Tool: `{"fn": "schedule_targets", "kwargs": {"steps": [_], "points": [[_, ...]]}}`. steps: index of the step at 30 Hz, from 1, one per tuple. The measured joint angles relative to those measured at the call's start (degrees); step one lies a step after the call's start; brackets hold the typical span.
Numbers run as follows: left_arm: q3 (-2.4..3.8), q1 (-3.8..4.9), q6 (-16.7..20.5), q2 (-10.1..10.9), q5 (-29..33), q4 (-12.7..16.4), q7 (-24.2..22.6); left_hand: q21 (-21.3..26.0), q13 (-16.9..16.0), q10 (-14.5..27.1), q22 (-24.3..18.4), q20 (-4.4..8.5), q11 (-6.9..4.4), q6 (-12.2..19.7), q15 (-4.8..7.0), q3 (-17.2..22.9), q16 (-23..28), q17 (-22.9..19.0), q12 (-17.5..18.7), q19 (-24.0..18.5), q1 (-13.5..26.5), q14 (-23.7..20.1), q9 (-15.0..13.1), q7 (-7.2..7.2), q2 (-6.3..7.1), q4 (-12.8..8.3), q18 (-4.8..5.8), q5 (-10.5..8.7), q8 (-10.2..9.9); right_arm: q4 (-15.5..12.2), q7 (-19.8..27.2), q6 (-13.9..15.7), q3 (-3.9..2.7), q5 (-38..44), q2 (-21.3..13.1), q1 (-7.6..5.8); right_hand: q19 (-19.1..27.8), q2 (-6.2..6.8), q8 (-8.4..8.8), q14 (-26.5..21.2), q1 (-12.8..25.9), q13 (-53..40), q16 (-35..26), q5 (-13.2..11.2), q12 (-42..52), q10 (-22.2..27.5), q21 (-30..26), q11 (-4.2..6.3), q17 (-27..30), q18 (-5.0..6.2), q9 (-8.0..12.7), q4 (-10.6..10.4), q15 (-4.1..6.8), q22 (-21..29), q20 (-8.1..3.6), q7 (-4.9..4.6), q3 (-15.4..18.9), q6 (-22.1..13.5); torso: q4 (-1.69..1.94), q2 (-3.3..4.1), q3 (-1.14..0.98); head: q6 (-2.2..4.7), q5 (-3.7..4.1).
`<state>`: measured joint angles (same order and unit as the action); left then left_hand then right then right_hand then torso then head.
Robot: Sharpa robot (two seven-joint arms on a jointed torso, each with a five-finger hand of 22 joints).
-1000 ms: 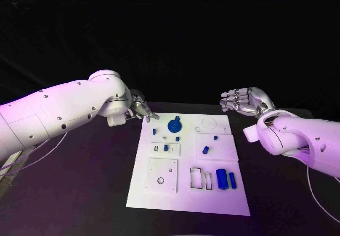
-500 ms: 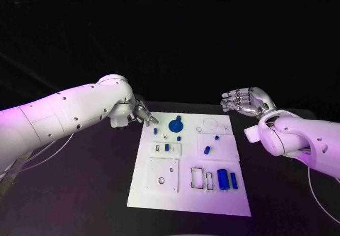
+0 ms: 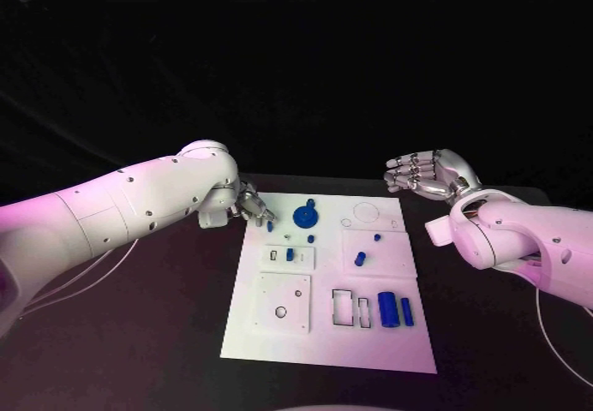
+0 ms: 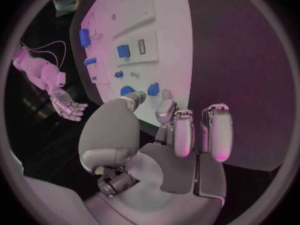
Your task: Assemble the parts on the task board
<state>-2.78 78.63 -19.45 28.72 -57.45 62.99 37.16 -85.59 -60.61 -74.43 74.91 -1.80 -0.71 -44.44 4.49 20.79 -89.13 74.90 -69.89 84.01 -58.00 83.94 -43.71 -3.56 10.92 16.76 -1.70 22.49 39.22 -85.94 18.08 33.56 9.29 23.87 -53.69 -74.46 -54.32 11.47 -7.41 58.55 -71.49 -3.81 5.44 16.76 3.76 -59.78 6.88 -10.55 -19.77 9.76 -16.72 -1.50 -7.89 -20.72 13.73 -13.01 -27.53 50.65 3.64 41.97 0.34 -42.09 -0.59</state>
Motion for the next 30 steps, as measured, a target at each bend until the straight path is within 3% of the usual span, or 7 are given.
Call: {"fn": "schedule_targets", "kwargs": {"steps": [10, 17, 21, 30], "points": [[0.0, -0.08, 0.2, -0.5, -0.2, -0.3, -0.6, 0.0, 0.0, 0.0, 0.0, 0.0, 0.0, 0.0, 0.0, 0.0, 0.0, 0.0, 0.0, 0.0, -0.5, 0.0, 0.2, 0.0, -0.5, 0.0, 0.0, 0.0, 0.0, 0.0, 0.0, 0.0, 0.0, 0.0, 0.1, 0.0, 0.0, 0.0, 0.0, 0.0, 0.0, 0.0, 0.0, 0.0, 0.0, 0.0, 0.0, 0.0, 0.0, 0.0, 0.0, 0.0, 0.0, 0.1, 0.02, 0.0, 0.0, 0.0, 0.06, -0.07, -0.03, -0.42, -0.05], [0.0, -0.11, 0.3, -0.8, -0.2, -0.6, -0.9, 0.0, -0.2, 0.0, 0.0, 0.0, 0.0, 0.0, 0.0, 0.0, 0.0, 0.0, 0.0, 0.0, -2.0, 0.0, 0.4, 0.0, -1.97, 0.0, 0.0, 0.0, -0.2, 0.1, 0.0, 0.0, 0.0, 0.0, 0.2, 0.0, -0.2, 0.0, 0.0, 0.0, 0.0, 0.0, 0.0, 0.0, 0.0, 0.0, 0.0, 0.0, 0.1, 0.0, 0.1, 0.2, 0.0, 0.4, 0.21, 0.0, 0.2, 0.0, 0.03, -0.07, -0.03, -0.64, 0.09], [0.0, -0.12, 0.3, -1.0, -0.1, -0.7, -1.0, 0.0, -0.2, 0.0, 0.0, 0.0, 0.0, 0.0, 0.0, 0.3, 0.0, 0.0, 0.0, 0.0, -3.2, 0.0, 0.7, 0.0, -2.56, -0.2, 0.0, -1.68, -0.2, 0.1, 0.0, 0.0, 0.0, 0.0, 0.2, 0.0, -0.2, 0.0, 0.0, 0.0, 0.0, 0.0, 0.0, 0.0, 0.0, 0.0, 0.0, 0.0, 0.1, 0.0, 0.1, 0.2, 0.0, 0.4, 0.21, 0.0, 0.2, 0.0, 0.03, -0.07, -0.03, -0.73, 0.14], [0.0, -0.15, 0.2, -1.2, 0.0, -1.2, -1.3, 0.0, -0.2, 0.2, 0.0, 0.0, -0.21, 0.0, 0.0, 0.4, 0.0, 0.0, 0.0, 0.0, -3.7, 0.0, 0.7, 0.0, -2.72, -0.4, 0.0, -2.22, -0.2, 0.1, 0.0, 0.0, 0.0, 0.0, 0.4, 0.0, -0.2, 0.0, 0.0, 0.0, 0.0, 0.0, 0.0, 0.0, 0.0, 0.0, 0.0, 0.0, 0.1, 0.0, 0.1, 0.2, 0.0, 0.5, 0.21, 0.0, 0.2, 0.0, 0.03, -0.07, -0.05, -0.88, 0.21]]}}
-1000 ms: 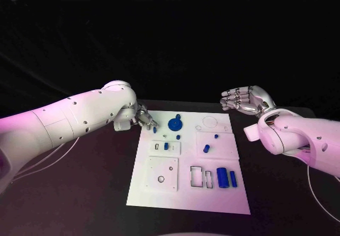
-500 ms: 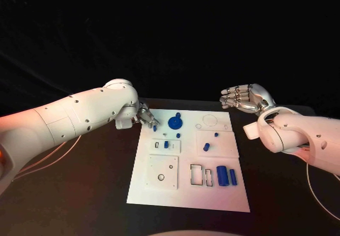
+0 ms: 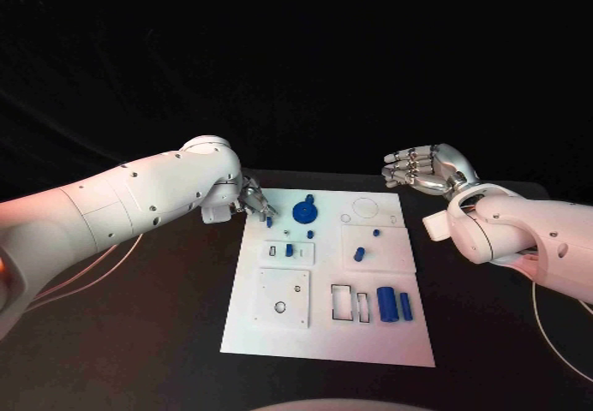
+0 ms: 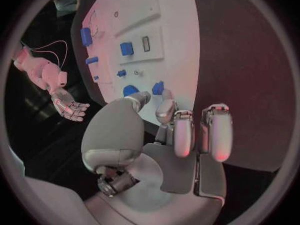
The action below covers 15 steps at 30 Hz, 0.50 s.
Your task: Assemble the parts on the task board
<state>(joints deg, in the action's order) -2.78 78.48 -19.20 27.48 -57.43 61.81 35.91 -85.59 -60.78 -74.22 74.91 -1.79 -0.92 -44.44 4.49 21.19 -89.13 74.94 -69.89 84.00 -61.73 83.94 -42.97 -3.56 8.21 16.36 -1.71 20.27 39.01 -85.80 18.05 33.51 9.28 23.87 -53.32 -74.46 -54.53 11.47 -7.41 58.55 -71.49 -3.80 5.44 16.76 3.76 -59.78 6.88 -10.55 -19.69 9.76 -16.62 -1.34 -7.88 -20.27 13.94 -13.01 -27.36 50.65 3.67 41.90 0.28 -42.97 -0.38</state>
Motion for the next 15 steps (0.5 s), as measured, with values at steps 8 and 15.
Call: {"fn": "schedule_targets", "kwargs": {"steps": [8, 15], "points": [[-0.01, -0.05, -0.1, -0.1, 0.1, -0.4, 0.0, 0.0, 0.0, 0.0, 0.0, 0.0, 0.0, -0.2, 0.0, 0.3, 0.0, 0.0, 0.0, 0.0, -0.8, 0.0, 0.1, 0.21, -0.14, 0.0, 0.0, 0.0, 0.0, 0.1, 0.0, 0.0, 0.0, 0.0, 0.1, 0.0, 0.0, 0.0, 0.0, 0.0, 0.0, 0.0, 0.0, 0.0, 0.0, 0.0, 0.0, 0.0, 0.0, 0.0, 0.0, 0.0, 0.0, 0.0, 0.0, 0.0, 0.0, 0.0, -0.01, -0.02, 0.0, -0.19, 0.01], [-0.04, -0.2, -0.5, -0.4, 0.2, -0.7, -0.1, 0.0, 0.0, 0.0, 0.0, 0.0, 0.0, -0.4, 0.0, 0.6, 0.0, 0.0, 0.0, 0.0, -1.5, 0.0, 0.1, 0.42, -0.5, -0.3, 0.0, -0.3, 0.0, 0.1, 0.0, 0.0, 0.0, 0.0, 0.2, 0.0, 0.0, 0.0, 0.0, 0.0, 0.0, 0.0, -0.2, 0.0, 0.0, 0.0, 0.0, 0.0, 0.0, 0.0, 0.0, 0.0, 0.0, 0.1, 0.0, 0.0, 0.0, 0.0, -0.01, -0.05, 0.02, -0.29, -0.07]]}}
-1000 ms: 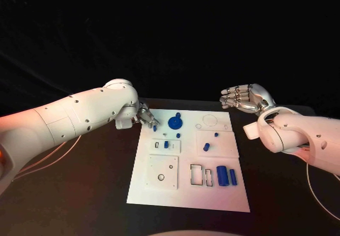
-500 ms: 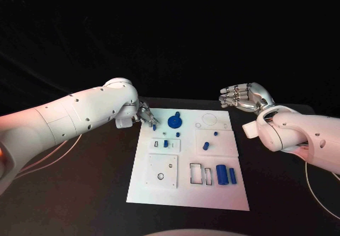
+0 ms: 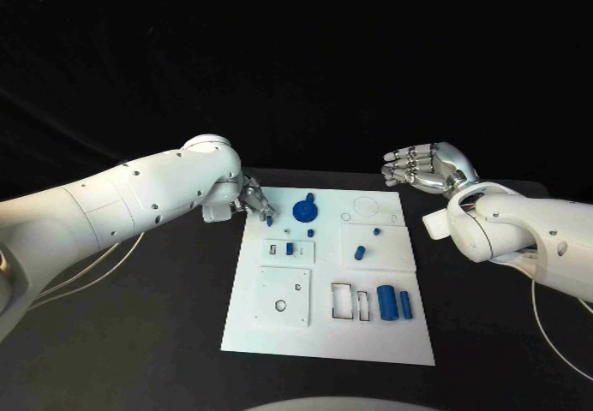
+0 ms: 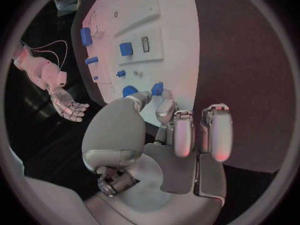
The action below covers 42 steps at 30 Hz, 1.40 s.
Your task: Assemble the parts on the task board
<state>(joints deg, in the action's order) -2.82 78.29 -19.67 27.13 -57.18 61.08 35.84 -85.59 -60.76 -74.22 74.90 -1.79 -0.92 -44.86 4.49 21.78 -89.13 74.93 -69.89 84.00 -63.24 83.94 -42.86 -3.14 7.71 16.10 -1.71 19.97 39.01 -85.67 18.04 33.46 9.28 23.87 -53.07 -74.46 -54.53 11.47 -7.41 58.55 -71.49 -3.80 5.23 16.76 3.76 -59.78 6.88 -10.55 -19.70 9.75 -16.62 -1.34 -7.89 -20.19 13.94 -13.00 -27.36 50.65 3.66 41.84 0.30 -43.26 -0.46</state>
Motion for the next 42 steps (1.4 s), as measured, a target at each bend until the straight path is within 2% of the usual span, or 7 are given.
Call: {"fn": "schedule_targets", "kwargs": {"steps": [15, 18, 22, 27, 32, 37, 42], "points": [[-0.04, -0.2, -0.7, 0.0, 0.3, -0.3, 0.0, 0.0, 0.1, 0.0, 0.0, 0.0, 0.0, -0.2, 0.0, 2.2, 0.0, 0.0, 0.0, 0.0, -3.0, 0.0, 0.2, 0.2, -0.84, -0.5, 0.01, -2.55, 0.0, 0.1, 0.0, 0.0, 0.0, 0.0, 0.1, 0.03, 0.0, 0.0, 0.0, 0.0, 0.0, 0.0, 0.0, 0.0, 0.0, 0.0, 0.0, 0.0, 0.0, 0.0, 0.0, 0.0, 0.0, 0.0, 0.0, 0.0, 0.0, 0.0, 0.02, 0.0, 0.0, -0.16, 0.09], [-0.04, -0.22, -0.8, 0.0, 0.4, -0.3, -0.1, 0.0, 0.0, 0.2, 0.0, 0.0, -0.22, -0.4, 0.0, 5.9, 0.0, 0.0, 0.0, 0.0, -6.4, 0.0, 0.4, 0.42, -1.39, -2.4, 0.0, -3.87, 0.0, 0.1, 0.0, 0.0, 0.0, 0.0, 0.1, 0.03, 0.0, 0.0, 0.0, 0.0, 0.0, 0.0, 0.0, 0.0, 0.0, 0.0, 0.0, 0.0, 0.0, 0.0, 0.0, 0.0, 0.0, 0.0, 0.0, 0.0, 0.0, 0.0, 0.02, 0.0, 0.0, -0.19, 0.05], [-0.05, -0.23, -0.9, 0.1, 0.7, -0.2, -0.2, 0.0, 0.0, -0.1, 0.0, 0.0, -0.52, -0.4, 0.0, 11.0, 0.0, 0.0, 0.0, 0.0, -8.0, 0.0, 0.4, 0.38, -0.64, -4.5, 0.01, -4.27, 1.1, 0.1, 0.0, -0.1, 0.0, 0.0, 0.2, 0.04, 0.0, 0.0, 0.0, 0.0, 0.0, 0.0, 0.0, 0.0, 0.0, 0.0, 0.0, 0.0, 0.0, 0.0, 0.0, 0.0, 0.0, 0.0, 0.0, 0.0, 0.0, 0.0, 0.02, -0.01, 0.0, -0.24, -0.09], [-0.05, -0.26, -1.0, 0.3, 1.5, 0.2, -0.5, 0.0, 0.1, -0.4, 0.0, 0.0, -0.2, -0.3, 0.0, 12.7, 0.0, 0.0, 0.0, 0.0, -8.2, 0.0, 0.4, 0.26, -0.48, -2.8, 0.01, -3.79, 3.2, 0.2, 0.0, -0.1, 0.0, 0.0, 0.2, 0.05, 0.0, 0.0, 0.0, 0.0, 0.0, 0.0, 0.0, 0.0, 0.0, 0.0, 0.0, 0.0, 0.0, 0.0, 0.0, 0.0, 0.0, 0.0, 0.0, 0.0, 0.0, 0.0, 0.04, -0.02, 0.0, -0.3, -0.2], [-0.05, -0.3, -0.9, 0.7, 2.2, 0.8, -0.7, 0.0, -0.1, -0.9, 0.0, 0.0, -0.2, -0.3, 0.0, 13.2, 0.0, 0.0, -0.2, 0.0, -7.9, 0.0, 0.4, 0.25, -0.61, -2.3, 0.0, -3.34, 3.6, 0.2, 0.0, -0.1, 0.0, 0.0, 0.3, 0.06, 0.0, 0.0, 0.0, 0.0, 0.0, 0.0, 0.0, 0.0, 0.0, 0.0, 0.0, 0.0, 0.0, 0.0, 0.0, 0.0, 0.0, 0.0, 0.0, 0.0, 0.0, 0.0, 0.04, -0.03, -0.02, -0.31, -0.32], [-0.04, -0.32, -0.5, 1.6, 2.7, 2.0, -0.8, 0.0, -0.5, -1.3, 0.0, 0.0, -0.21, -0.2, 0.0, 13.2, 0.0, 0.0, -0.3, 0.0, -6.9, 0.0, 0.4, 0.15, -0.07, -2.3, 0.0, -2.7, 4.6, 0.3, 0.0, -0.1, 0.0, 0.0, 0.3, 0.08, 0.0, 0.0, 0.0, 0.0, 0.0, 0.0, 0.0, 0.0, 0.0, 0.0, 0.0, 0.0, 0.0, 0.0, 0.1, 0.0, 0.0, 0.2, 0.0, 0.0, 0.0, 0.0, 0.04, -0.03, -0.04, -0.31, -0.41], [-0.01, -0.33, 0.6, 3.0, 3.1, 3.9, -0.9, 0.0, -0.8, -1.6, 0.0, 0.0, -0.51, -0.2, 0.0, 14.9, 0.0, 0.0, -0.6, 0.0, -6.2, 0.0, 0.4, -0.04, 0.17, -3.6, 0.0, -2.04, 5.2, 0.3, 0.0, -0.1, 0.0, -0.1, 0.2, 0.08, 0.0, 0.0, 0.0, 0.0, 0.0, 0.0, 0.0, 0.0, 0.0, 0.0, 0.0, 0.0, 0.0, 0.0, 0.1, 0.0, 0.0, 0.2, 0.0, 0.0, 0.0, 0.0, 0.05, -0.05, -0.03, -0.27, -0.47]]}}
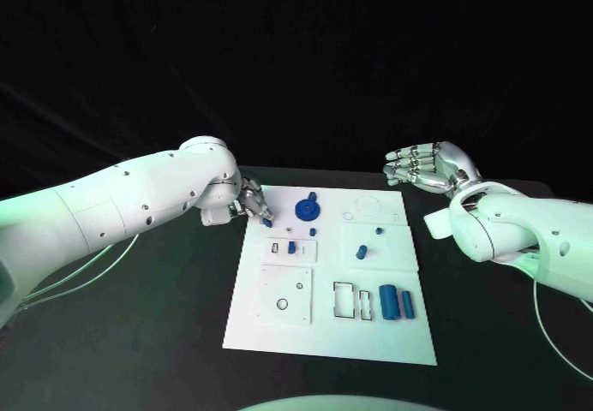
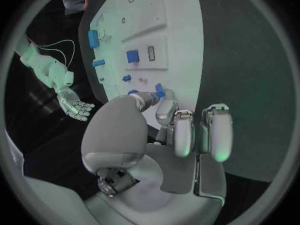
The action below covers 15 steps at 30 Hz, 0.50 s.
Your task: Assemble the parts on the task board
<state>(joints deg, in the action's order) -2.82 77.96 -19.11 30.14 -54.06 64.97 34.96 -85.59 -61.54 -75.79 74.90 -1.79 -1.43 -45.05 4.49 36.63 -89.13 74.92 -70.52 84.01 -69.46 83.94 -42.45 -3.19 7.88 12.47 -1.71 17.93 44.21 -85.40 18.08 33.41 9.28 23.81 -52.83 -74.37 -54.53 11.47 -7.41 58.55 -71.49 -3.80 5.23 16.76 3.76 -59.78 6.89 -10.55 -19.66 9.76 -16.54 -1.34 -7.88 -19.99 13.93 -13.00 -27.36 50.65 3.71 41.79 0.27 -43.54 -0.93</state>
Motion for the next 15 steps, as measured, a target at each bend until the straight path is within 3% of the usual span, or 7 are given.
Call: {"fn": "schedule_targets", "kwargs": {"steps": [7, 15], "points": [[0.02, 0.0, 2.0, 3.0, 0.2, 5.0, 0.0, 0.0, -0.1, -0.2, 0.0, 0.0, 0.19, -0.1, 0.0, 0.0, 0.0, 0.0, -0.2, 0.0, 0.8, 0.0, 0.0, 0.04, 0.38, 0.0, 0.0, 1.37, 0.3, 0.0, 0.0, 0.0, 0.0, 0.0, 0.0, 0.02, 0.0, 0.0, 0.0, 0.0, 0.0, 0.0, 0.0, 0.0, 0.0, 0.0, 0.0, 0.0, 0.1, 0.0, 0.0, 0.0, 0.0, 0.1, 0.0, 0.0, 0.0, 0.0, 0.02, -0.06, -0.03, 0.04, -0.07], [0.02, -0.2, 4.0, 6.2, -0.7, 11.0, -0.4, 0.0, -0.2, -0.4, 0.0, 0.0, 0.0, -0.2, 0.0, 0.2, 0.0, 0.0, -0.2, 0.0, 0.9, 0.0, 0.0, 0.02, 0.46, -0.2, 0.0, 1.67, 0.3, 0.0, 0.0, 0.0, 0.0, 0.0, -0.2, 0.14, 0.0, 0.0, 0.0, 0.0, 0.0, 0.0, 0.0, 0.0, 0.0, 0.0, 0.0, 0.0, 0.1, 0.0, 0.0, 0.0, 0.0, 0.1, 0.0, 0.0, 0.0, 0.0, 0.02, -0.05, 0.05, 0.04, -0.08]]}}
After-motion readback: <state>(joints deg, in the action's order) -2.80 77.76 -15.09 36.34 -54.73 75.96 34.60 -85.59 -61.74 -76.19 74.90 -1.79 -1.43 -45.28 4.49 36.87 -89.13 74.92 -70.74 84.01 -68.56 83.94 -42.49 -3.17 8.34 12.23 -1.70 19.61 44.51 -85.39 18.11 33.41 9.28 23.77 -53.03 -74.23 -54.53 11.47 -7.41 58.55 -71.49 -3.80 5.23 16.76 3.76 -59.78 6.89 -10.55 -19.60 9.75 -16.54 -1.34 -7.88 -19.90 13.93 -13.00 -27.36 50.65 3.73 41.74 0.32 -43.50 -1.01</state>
